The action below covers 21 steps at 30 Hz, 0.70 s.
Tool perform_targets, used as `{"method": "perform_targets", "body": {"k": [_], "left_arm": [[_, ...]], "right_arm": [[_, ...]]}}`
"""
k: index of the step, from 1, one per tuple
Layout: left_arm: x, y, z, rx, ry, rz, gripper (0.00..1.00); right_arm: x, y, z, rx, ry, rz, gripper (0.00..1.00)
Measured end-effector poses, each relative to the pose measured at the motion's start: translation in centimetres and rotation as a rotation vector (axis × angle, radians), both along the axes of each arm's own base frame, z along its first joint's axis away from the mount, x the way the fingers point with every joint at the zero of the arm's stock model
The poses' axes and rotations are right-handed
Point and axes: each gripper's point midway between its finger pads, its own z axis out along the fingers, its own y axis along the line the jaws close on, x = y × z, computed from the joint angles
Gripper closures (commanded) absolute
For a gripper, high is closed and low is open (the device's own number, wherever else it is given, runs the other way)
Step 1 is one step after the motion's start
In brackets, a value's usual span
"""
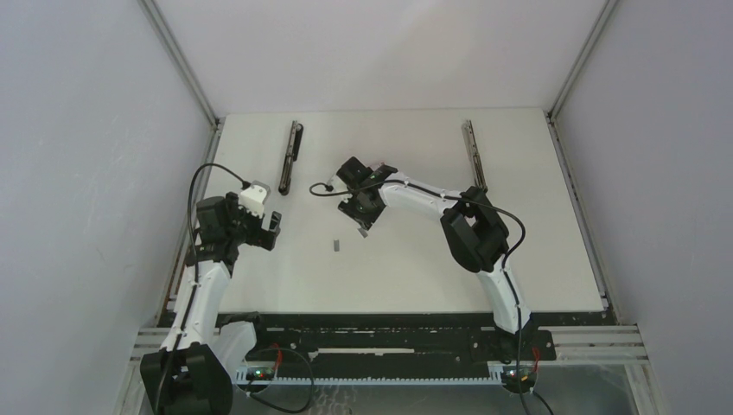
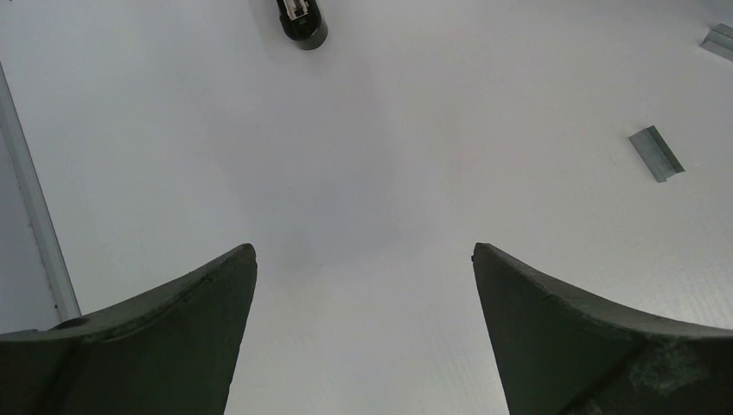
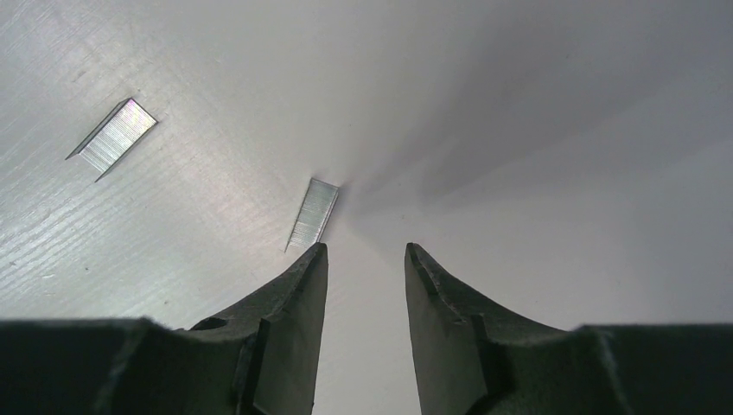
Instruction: Unload the staples from the stapler
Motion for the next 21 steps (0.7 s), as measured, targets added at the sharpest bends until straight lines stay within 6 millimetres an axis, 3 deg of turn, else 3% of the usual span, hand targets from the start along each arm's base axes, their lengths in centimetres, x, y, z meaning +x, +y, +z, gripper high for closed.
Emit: {"method": "perform_targets", "body": {"k": [21], "left_arm": [[0.0, 0.0, 0.0, 0.000, 0.000, 0.000, 0.00]], "right_arm": [[-0.8, -0.1, -1.5, -0.015, 0.048, 0.011, 0.61]]}}
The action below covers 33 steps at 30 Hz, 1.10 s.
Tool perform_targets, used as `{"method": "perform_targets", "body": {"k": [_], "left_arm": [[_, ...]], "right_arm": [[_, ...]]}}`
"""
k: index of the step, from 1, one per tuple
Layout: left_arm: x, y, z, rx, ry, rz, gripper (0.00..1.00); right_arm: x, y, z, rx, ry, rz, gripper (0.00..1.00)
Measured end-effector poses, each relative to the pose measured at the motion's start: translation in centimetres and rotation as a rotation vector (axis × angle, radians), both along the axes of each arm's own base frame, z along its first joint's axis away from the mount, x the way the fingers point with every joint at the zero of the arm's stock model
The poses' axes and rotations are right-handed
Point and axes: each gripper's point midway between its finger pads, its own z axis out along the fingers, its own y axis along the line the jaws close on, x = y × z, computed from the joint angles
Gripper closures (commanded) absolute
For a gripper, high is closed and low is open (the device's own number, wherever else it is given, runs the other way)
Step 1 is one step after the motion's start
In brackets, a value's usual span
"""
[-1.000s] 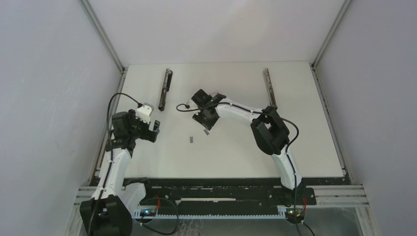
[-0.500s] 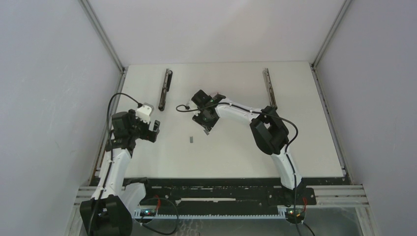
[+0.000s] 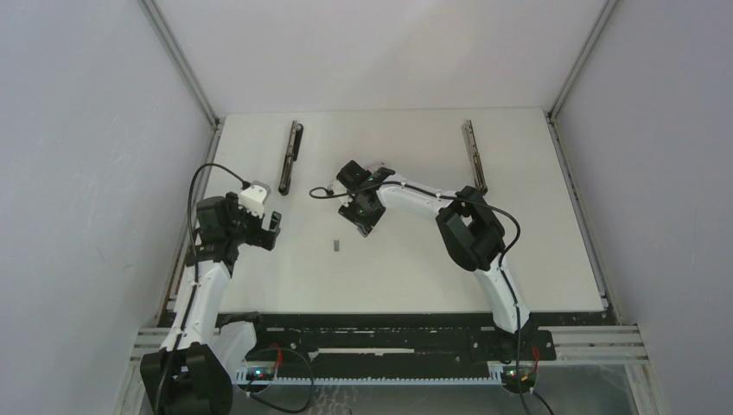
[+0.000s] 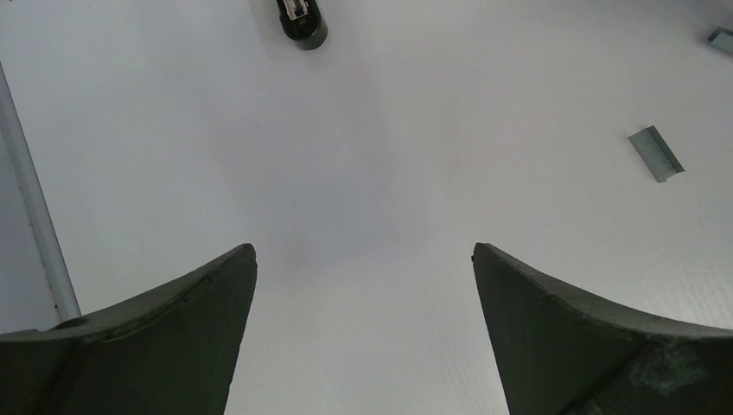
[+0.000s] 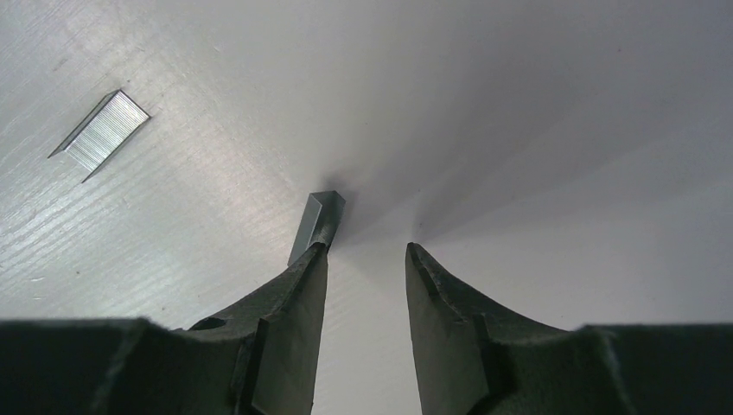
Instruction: Unload the staples from the stapler
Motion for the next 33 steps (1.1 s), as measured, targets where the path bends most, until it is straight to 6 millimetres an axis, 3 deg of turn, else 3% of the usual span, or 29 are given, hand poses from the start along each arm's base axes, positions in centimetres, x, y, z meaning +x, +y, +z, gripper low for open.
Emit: {"method": "perform_targets", "body": {"k": [14, 33], "left_arm": [[0.0, 0.0, 0.0, 0.000, 0.000, 0.000, 0.00], [0.0, 0.0, 0.0, 0.000, 0.000, 0.000, 0.00]], "right_arm": [[0.1, 0.0, -0.3, 0.010, 0.026, -0.004, 0.62], [0.4, -1.1, 0.0, 0.164, 0.224, -0.068, 0.62]]}}
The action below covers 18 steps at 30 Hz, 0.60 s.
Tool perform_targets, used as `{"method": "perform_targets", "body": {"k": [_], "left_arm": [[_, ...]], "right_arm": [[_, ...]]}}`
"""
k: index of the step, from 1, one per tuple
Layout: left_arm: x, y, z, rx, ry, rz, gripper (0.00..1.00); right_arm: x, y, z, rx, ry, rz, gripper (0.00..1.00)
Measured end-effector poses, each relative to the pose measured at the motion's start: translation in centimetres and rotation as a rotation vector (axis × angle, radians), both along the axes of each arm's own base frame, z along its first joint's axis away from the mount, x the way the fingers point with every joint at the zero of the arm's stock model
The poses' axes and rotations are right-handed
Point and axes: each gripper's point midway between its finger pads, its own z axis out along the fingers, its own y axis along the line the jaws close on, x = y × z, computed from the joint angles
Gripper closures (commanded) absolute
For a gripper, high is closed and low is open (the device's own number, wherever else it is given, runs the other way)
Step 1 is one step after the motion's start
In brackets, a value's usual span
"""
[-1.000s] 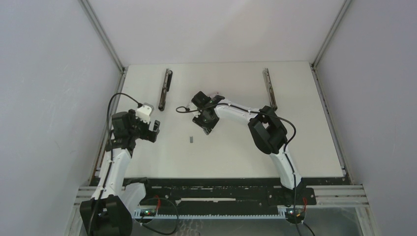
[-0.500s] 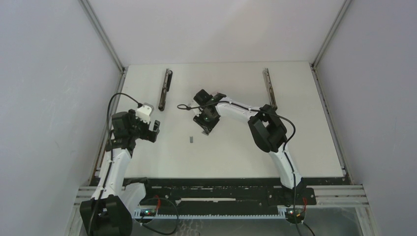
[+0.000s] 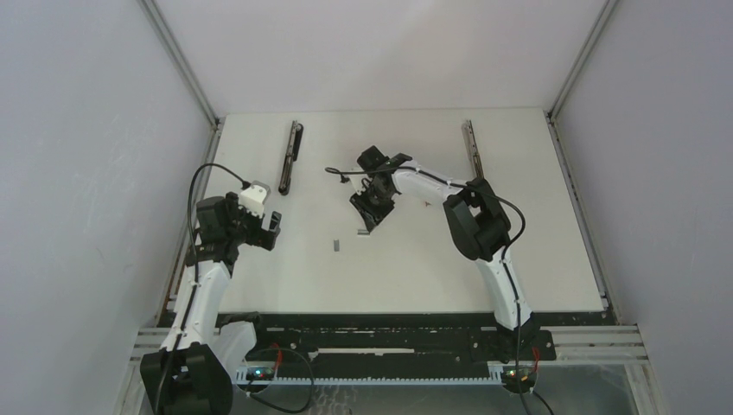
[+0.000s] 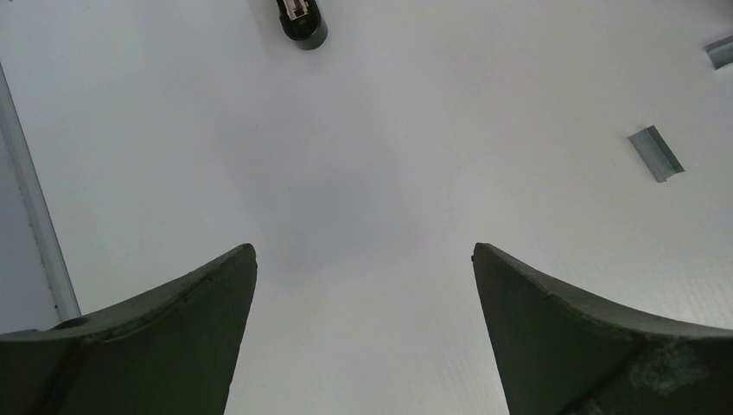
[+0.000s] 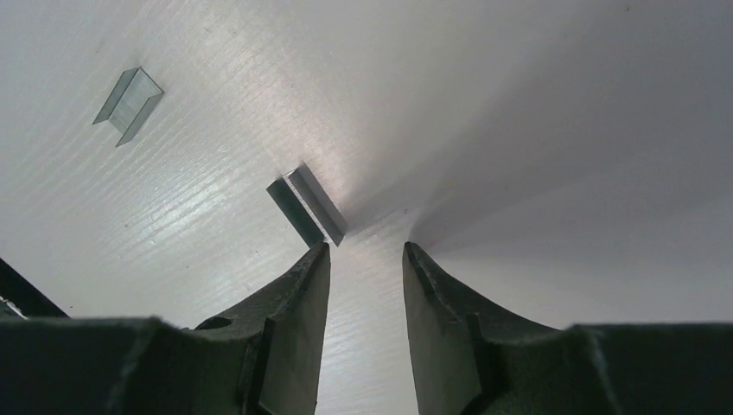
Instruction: Unload the staples from the stapler
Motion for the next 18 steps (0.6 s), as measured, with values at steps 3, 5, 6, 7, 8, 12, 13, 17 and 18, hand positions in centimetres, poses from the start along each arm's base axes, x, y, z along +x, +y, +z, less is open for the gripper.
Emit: {"method": "perform_targets", "body": {"k": [3, 5, 6, 7, 8, 12, 13, 17, 18], "left_arm": [[0.0, 0.0, 0.0, 0.000, 0.000, 0.000, 0.00], [0.0, 0.0, 0.0, 0.000, 0.000, 0.000, 0.00], [0.0, 0.0, 0.0, 0.000, 0.000, 0.000, 0.00], [0.0, 0.0, 0.0, 0.000, 0.000, 0.000, 0.00], [0.0, 0.0, 0.0, 0.000, 0.000, 0.000, 0.00], [0.0, 0.0, 0.0, 0.000, 0.000, 0.000, 0.00], [0.0, 0.0, 0.0, 0.000, 0.000, 0.000, 0.00], [0.0, 0.0, 0.0, 0.000, 0.000, 0.000, 0.00], [0.0, 0.0, 0.0, 0.000, -0.001, 0.000, 0.00]], "right_arm": [[-0.1, 0.0, 0.1, 0.020, 0.017, 0.007, 0.60], [0.0, 0.0, 0.3, 0.035, 0.012, 0.023, 0.58], [0.0, -0.1, 0.4, 0.042, 0.005, 0.035, 0.57], [0.0, -0.2, 0.6, 0.047, -0.002, 0.044, 0.56], [0.0, -0.3, 0.8, 0.056, -0.015, 0.063, 0.54], [-0.1, -0.7, 1.3, 0.071, -0.056, 0.133, 0.49], [-0.1, -0.7, 1.2, 0.071, -0.067, 0.152, 0.49], [-0.5, -0.8, -0.1, 0.039, -0.118, 0.250, 0.48], [-0.5, -0.6, 0.0, 0.035, -0.142, 0.272, 0.48]]}}
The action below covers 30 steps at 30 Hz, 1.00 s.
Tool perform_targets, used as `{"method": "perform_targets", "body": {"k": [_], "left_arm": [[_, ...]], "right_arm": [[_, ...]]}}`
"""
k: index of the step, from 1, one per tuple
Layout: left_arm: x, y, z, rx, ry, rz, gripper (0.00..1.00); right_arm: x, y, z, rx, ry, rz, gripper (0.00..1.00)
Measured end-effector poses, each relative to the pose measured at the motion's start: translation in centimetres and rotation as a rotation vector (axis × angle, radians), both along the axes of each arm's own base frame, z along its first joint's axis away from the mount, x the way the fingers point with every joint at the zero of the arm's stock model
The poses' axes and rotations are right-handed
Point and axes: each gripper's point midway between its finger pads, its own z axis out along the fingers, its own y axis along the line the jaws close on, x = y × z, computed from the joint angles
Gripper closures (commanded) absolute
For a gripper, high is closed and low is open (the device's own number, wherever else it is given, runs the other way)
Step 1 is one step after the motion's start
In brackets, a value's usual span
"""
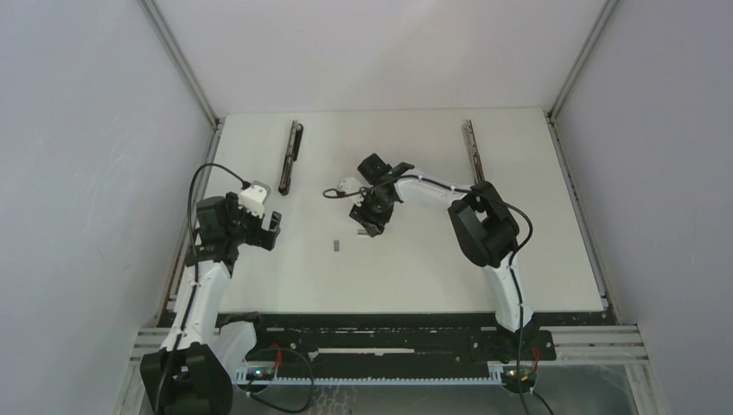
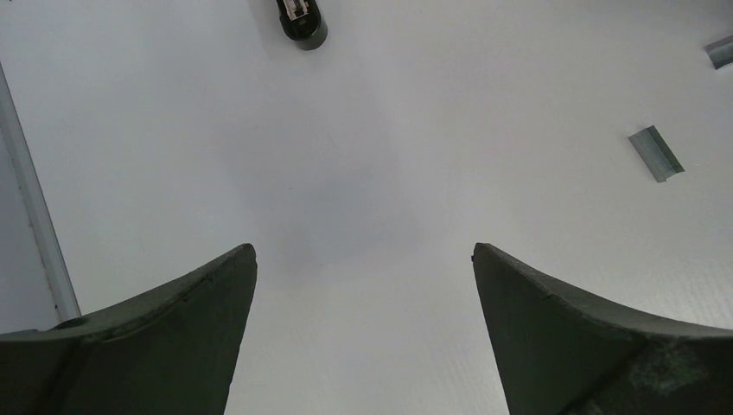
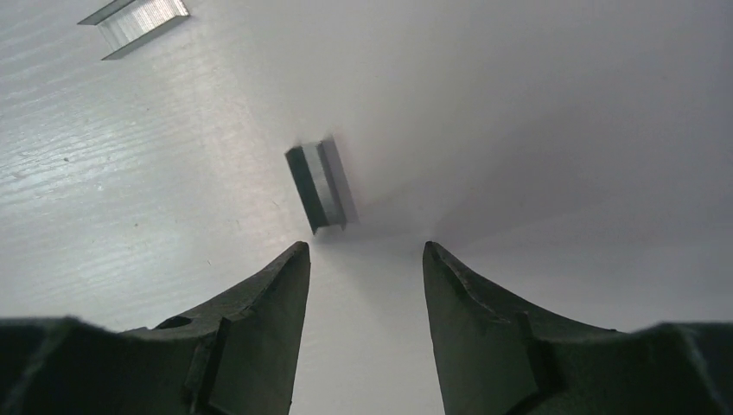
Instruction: Unload the staples from the stapler
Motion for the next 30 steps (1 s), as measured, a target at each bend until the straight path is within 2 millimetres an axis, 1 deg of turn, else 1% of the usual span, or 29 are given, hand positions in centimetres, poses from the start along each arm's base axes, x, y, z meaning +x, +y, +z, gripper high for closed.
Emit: {"method": "perform_targets", "body": {"k": [5, 8, 11, 18, 25, 27, 30], "left_arm": [[0.0, 0.0, 0.0, 0.000, 0.000, -0.001, 0.00], [0.0, 0.0, 0.0, 0.000, 0.000, -0.001, 0.00], [0.0, 0.0, 0.0, 0.000, 0.000, 0.000, 0.00], [0.0, 0.0, 0.2, 0.001, -0.007, -0.001, 0.00], [0.0, 0.0, 0.2, 0.001, -0.007, -0.001, 0.00], [0.0, 0.0, 0.2, 0.001, -0.007, -0.001, 0.00], [0.0, 0.0, 0.2, 0.001, -0.007, -0.001, 0.00]], "right_arm": [[-0.7, 1.5, -0.4, -0.029, -0.086, 0.096, 0.48], [-1.0, 2.0, -0.4, -0.041, -0.116, 0.130, 0.51], [-1.1, 2.3, -0.5, -0.046, -0.131, 0.149, 0.57], [-0.7, 2.3, -0.4, -0.053, -0.155, 0.155, 0.68], [-0.6, 2.4, -0.5, -0.049, -0.162, 0.158, 0.70], [-0.6, 2.5, -0.5, -0.047, -0.161, 0.161, 0.73], [-0.7, 2.5, -0.5, -0.044, -0.157, 0.162, 0.74]]}}
